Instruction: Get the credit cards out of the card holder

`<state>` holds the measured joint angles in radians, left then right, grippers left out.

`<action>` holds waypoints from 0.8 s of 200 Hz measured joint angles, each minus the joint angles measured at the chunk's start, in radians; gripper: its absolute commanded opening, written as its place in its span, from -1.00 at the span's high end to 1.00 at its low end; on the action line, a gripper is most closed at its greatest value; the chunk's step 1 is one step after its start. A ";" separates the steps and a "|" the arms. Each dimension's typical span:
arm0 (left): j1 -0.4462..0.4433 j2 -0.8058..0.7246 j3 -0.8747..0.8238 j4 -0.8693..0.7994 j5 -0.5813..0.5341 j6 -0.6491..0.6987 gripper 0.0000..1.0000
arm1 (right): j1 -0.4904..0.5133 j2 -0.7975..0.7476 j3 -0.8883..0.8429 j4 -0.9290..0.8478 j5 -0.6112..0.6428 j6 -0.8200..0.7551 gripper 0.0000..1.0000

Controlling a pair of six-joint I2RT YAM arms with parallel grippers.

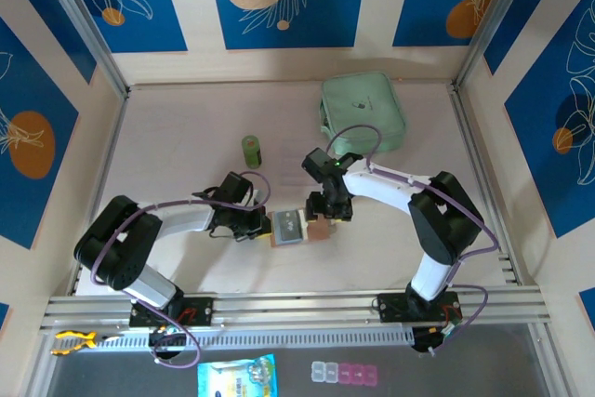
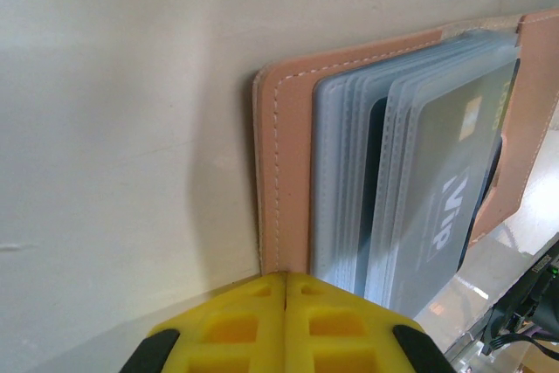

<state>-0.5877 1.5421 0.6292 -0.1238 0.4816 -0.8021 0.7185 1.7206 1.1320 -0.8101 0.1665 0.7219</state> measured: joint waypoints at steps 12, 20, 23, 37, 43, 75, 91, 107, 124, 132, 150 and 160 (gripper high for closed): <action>0.000 0.000 0.000 0.000 0.000 0.000 1.00 | 0.000 0.004 0.000 -0.005 0.011 -0.008 -0.35; 0.000 0.000 0.000 0.000 0.000 0.000 1.00 | 0.000 0.011 0.000 -0.007 0.018 -0.011 -0.36; 0.000 0.000 0.000 0.000 0.000 0.000 1.00 | 0.000 0.013 0.000 -0.007 0.020 -0.012 -0.37; 0.000 0.000 0.000 0.000 0.000 0.000 1.00 | 0.000 0.033 0.000 -0.009 0.028 -0.019 -0.42; 0.000 0.000 0.000 0.000 0.000 0.000 1.00 | 0.000 0.041 0.000 -0.009 0.031 -0.025 -0.44; 0.000 0.000 0.000 -0.001 -0.002 0.000 1.00 | 0.000 0.077 0.001 -0.006 0.042 -0.050 -0.53; 0.000 -0.001 0.000 -0.003 -0.003 0.000 1.00 | 0.001 0.085 0.005 -0.005 0.043 -0.061 -0.55; 0.000 -0.002 0.000 -0.005 -0.004 0.000 1.00 | 0.001 0.090 0.011 -0.004 0.043 -0.071 -0.59; 0.000 -0.002 0.000 -0.006 -0.005 0.000 1.00 | 0.001 0.093 0.012 0.002 0.043 -0.079 -0.61; 0.000 -0.002 0.000 -0.007 -0.005 0.000 1.00 | 0.001 0.096 0.012 0.004 0.043 -0.083 -0.61; 0.000 -0.003 0.000 -0.008 -0.005 0.001 1.00 | 0.001 0.098 0.012 0.005 0.043 -0.087 -0.62; 0.000 -0.006 0.000 -0.010 -0.008 0.001 1.00 | 0.002 0.099 0.012 0.006 0.043 -0.087 -0.62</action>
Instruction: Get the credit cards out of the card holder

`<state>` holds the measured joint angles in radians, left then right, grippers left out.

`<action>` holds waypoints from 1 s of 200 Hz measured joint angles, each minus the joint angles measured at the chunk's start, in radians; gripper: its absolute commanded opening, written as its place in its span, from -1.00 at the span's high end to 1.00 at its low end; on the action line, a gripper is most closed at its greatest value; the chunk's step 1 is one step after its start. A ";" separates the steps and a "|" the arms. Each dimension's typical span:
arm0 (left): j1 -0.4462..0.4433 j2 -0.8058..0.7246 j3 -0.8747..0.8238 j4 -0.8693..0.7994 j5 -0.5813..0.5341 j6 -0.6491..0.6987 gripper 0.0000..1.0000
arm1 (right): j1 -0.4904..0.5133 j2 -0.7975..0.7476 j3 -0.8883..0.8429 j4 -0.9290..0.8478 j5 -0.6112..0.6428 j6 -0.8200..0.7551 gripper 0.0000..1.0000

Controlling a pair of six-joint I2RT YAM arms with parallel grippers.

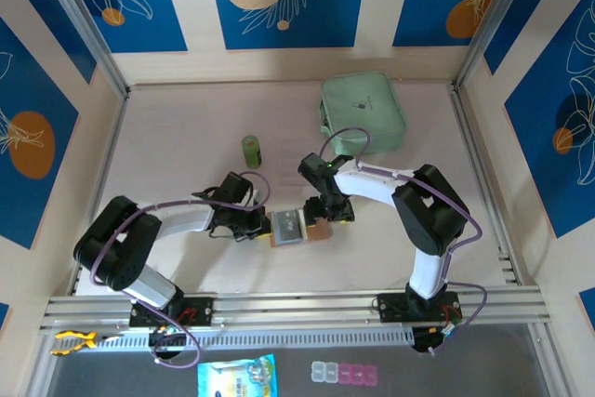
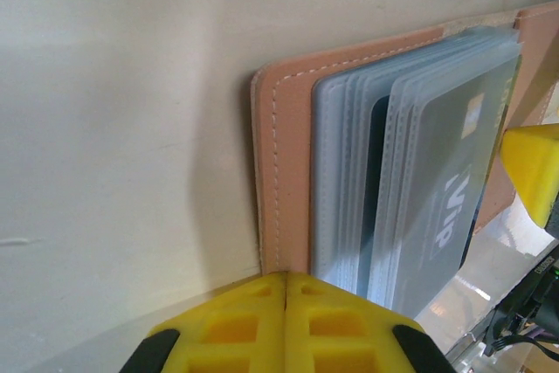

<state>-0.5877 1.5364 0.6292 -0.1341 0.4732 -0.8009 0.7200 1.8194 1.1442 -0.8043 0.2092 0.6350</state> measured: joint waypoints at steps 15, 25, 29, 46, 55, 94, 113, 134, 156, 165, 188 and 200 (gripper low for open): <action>0.000 -0.009 0.000 -0.016 -0.013 0.006 1.00 | 0.000 0.002 0.000 0.000 0.000 0.001 -0.61; 0.000 -0.016 0.000 -0.037 -0.032 0.011 1.00 | 0.001 0.002 0.000 0.000 0.000 0.001 -0.61; 0.000 -0.018 0.000 -0.046 -0.038 0.013 1.00 | 0.001 0.002 0.000 -0.001 0.000 0.001 -0.61; 0.000 -0.029 0.006 -0.074 -0.055 0.018 0.97 | 0.006 0.002 0.000 -0.002 0.000 0.005 -0.60; 0.000 -0.035 0.013 -0.088 -0.061 0.019 0.96 | 0.007 0.001 0.001 -0.002 0.000 0.009 -0.59; 0.000 -0.059 0.066 -0.090 -0.058 0.023 0.90 | 0.013 -0.003 0.003 -0.009 -0.021 0.040 -0.51; -0.006 -0.063 0.088 -0.085 -0.052 0.024 0.89 | 0.014 -0.008 0.011 -0.022 -0.037 0.055 -0.50; -0.018 -0.063 0.100 -0.079 -0.051 0.021 0.89 | 0.014 -0.036 0.019 -0.034 -0.046 0.070 -0.49; -0.026 -0.063 0.100 -0.072 -0.051 0.014 0.89 | 0.014 -0.082 0.033 -0.048 -0.057 0.080 -0.44; -0.030 -0.063 0.099 -0.068 -0.051 0.009 0.89 | 0.014 -0.098 0.040 -0.050 -0.060 0.080 -0.42; -0.042 -0.062 0.100 -0.060 -0.051 -0.002 0.90 | 0.014 -0.124 0.051 -0.051 -0.070 0.082 -0.37; -0.053 -0.060 0.100 -0.056 -0.051 -0.006 0.92 | 0.014 -0.134 0.052 -0.047 -0.082 0.082 -0.35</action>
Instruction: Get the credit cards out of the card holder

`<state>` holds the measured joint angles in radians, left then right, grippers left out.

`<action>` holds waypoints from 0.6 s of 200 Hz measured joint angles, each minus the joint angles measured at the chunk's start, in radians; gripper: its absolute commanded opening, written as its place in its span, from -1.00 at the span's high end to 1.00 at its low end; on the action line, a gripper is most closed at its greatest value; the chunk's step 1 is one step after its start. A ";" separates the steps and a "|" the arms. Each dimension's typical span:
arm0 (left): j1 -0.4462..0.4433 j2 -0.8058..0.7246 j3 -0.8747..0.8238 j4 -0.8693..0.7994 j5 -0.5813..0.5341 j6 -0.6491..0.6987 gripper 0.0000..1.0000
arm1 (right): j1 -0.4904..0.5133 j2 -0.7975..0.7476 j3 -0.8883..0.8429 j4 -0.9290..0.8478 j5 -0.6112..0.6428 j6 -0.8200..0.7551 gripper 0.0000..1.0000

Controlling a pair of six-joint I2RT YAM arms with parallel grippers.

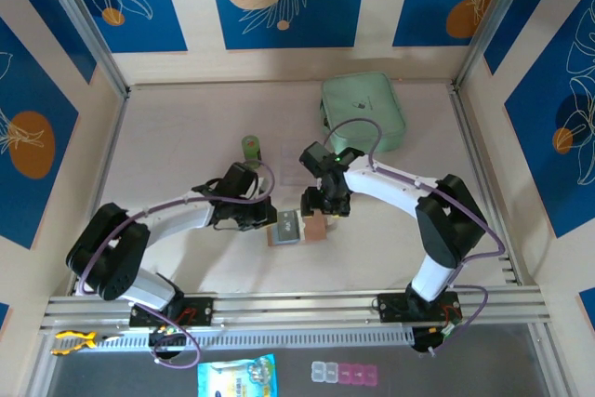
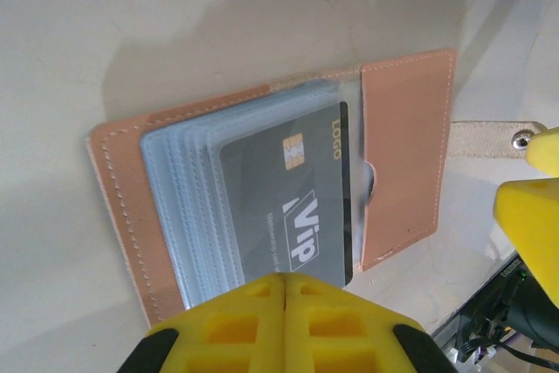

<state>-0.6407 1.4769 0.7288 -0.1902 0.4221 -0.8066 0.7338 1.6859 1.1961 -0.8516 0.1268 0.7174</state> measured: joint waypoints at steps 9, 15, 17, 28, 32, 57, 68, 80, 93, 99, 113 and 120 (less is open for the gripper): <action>-0.009 0.004 0.002 0.002 0.000 0.000 0.93 | 0.000 -0.005 0.000 0.006 -0.011 0.002 -0.34; -0.016 0.009 0.005 0.004 0.000 -0.003 0.93 | 0.000 -0.009 0.000 0.012 -0.024 0.002 -0.32; -0.018 0.011 0.005 0.004 0.000 -0.003 0.93 | 0.000 -0.010 0.000 0.014 -0.027 0.002 -0.31; -0.028 0.019 0.007 0.009 0.000 -0.005 0.94 | 0.000 -0.014 0.000 0.032 -0.052 0.002 -0.27; -0.031 0.022 0.007 0.011 0.000 -0.005 0.94 | 0.000 -0.016 0.000 0.042 -0.062 0.003 -0.25; -0.039 0.044 0.008 0.017 0.000 -0.007 0.95 | 0.000 -0.016 -0.011 0.113 -0.126 0.011 -0.09; -0.040 0.056 0.008 0.019 0.000 -0.007 0.95 | 0.000 -0.015 -0.019 0.139 -0.153 0.009 -0.03; -0.043 0.066 0.008 0.019 0.000 -0.007 0.95 | 0.000 -0.013 -0.026 0.170 -0.177 0.011 0.04; -0.044 0.071 0.007 0.021 0.000 -0.007 0.96 | 0.003 -0.012 -0.034 0.200 -0.195 0.013 0.10; -0.045 0.071 0.008 0.023 0.000 -0.007 0.96 | 0.004 -0.011 -0.039 0.213 -0.203 0.013 0.13; -0.045 0.071 0.008 0.026 0.000 -0.007 0.96 | 0.007 -0.005 -0.047 0.239 -0.216 0.012 0.18; -0.045 0.071 0.008 0.026 -0.001 -0.007 0.96 | 0.007 0.002 -0.048 0.247 -0.224 0.012 0.20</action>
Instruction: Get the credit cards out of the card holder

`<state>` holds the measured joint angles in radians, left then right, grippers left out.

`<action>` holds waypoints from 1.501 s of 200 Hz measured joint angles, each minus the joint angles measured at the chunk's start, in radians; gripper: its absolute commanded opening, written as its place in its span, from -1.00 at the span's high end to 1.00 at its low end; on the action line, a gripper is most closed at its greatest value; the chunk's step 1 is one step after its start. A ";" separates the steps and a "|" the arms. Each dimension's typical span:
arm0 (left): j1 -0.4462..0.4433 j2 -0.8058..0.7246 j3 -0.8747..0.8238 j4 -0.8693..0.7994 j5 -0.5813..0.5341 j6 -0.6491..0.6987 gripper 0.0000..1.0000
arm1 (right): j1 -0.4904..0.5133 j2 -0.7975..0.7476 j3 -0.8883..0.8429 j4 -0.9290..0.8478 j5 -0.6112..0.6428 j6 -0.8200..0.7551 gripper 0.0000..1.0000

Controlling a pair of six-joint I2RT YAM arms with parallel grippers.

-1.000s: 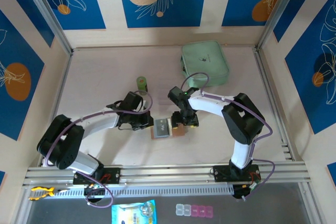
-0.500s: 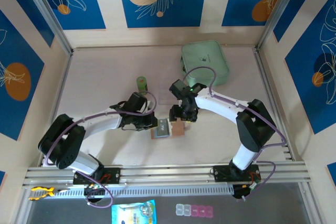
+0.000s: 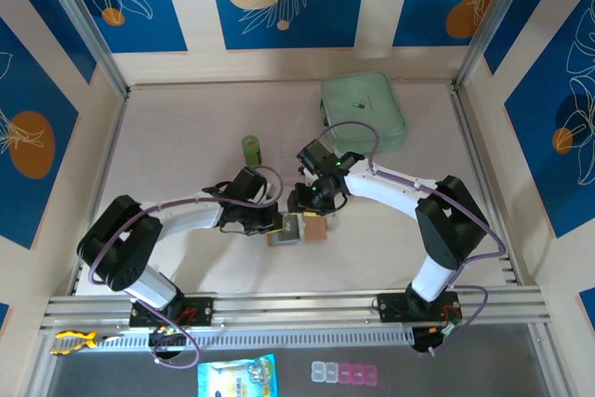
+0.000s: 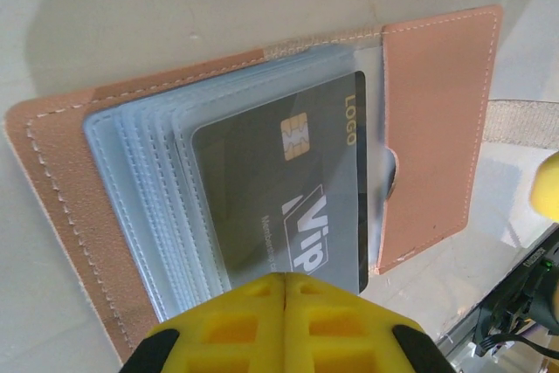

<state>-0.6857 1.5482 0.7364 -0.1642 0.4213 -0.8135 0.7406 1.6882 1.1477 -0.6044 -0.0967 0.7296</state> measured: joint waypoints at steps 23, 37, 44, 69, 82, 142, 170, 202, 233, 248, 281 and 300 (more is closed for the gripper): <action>0.000 0.006 0.000 -0.004 -0.008 0.002 0.97 | 0.000 0.021 -0.013 0.037 -0.022 0.000 0.23; 0.000 0.010 0.000 -0.022 -0.021 0.006 0.98 | 0.000 0.027 -0.028 0.056 -0.037 0.000 0.25; 0.000 0.011 0.000 -0.031 -0.027 0.009 0.98 | 0.000 0.030 -0.035 0.065 -0.045 0.001 0.26; 0.000 0.011 0.006 -0.045 -0.042 0.019 0.98 | 0.000 0.048 -0.047 0.088 -0.069 0.000 0.29; 0.000 0.011 0.006 -0.047 -0.045 0.023 0.98 | 0.000 0.059 -0.050 0.103 -0.079 -0.001 0.31; -0.003 0.011 0.011 -0.057 -0.061 0.038 0.99 | 0.000 0.071 -0.074 0.146 -0.114 -0.004 0.42; -0.003 0.011 0.011 -0.057 -0.061 0.037 0.99 | 0.000 0.087 -0.077 0.165 -0.122 -0.003 0.46; -0.004 0.011 0.011 -0.057 -0.063 0.038 0.99 | 0.000 0.098 -0.085 0.179 -0.125 -0.003 0.47; -0.004 0.011 0.013 -0.059 -0.064 0.038 0.97 | 0.000 0.103 -0.087 0.179 -0.124 -0.003 0.47; -0.004 0.010 0.013 -0.060 -0.064 0.038 0.94 | 0.000 0.103 -0.093 0.182 -0.124 -0.003 0.47; -0.004 -0.005 0.013 -0.077 -0.073 0.037 0.94 | 0.000 0.103 -0.099 0.193 -0.124 -0.003 0.55; -0.004 -0.019 0.013 -0.092 -0.083 0.037 0.94 | 0.000 0.103 -0.104 0.195 -0.124 -0.003 0.57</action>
<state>-0.6899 1.5295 0.7498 -0.2562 0.3382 -0.7761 0.7406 1.7916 1.0435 -0.4091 -0.2211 0.7269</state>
